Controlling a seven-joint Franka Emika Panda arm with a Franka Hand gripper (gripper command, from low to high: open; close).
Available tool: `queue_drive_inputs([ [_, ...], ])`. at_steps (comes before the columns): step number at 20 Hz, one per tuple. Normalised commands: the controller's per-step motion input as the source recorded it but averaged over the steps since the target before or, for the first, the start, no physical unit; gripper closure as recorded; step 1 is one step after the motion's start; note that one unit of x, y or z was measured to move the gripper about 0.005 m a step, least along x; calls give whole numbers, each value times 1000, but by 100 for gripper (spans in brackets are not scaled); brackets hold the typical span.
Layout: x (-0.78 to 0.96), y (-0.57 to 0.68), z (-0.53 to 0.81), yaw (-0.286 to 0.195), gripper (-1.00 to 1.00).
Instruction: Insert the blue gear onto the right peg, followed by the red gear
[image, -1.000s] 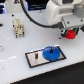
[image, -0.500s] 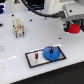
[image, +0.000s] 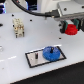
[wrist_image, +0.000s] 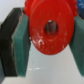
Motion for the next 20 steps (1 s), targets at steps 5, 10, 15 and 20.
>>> queue_drive_inputs([
  [5, 496, -384, 108, 0, 100],
  [10, 550, -284, 25, 0, 100],
  [15, 495, -240, 14, 0, 100],
  [20, 364, -179, -43, 0, 100],
])
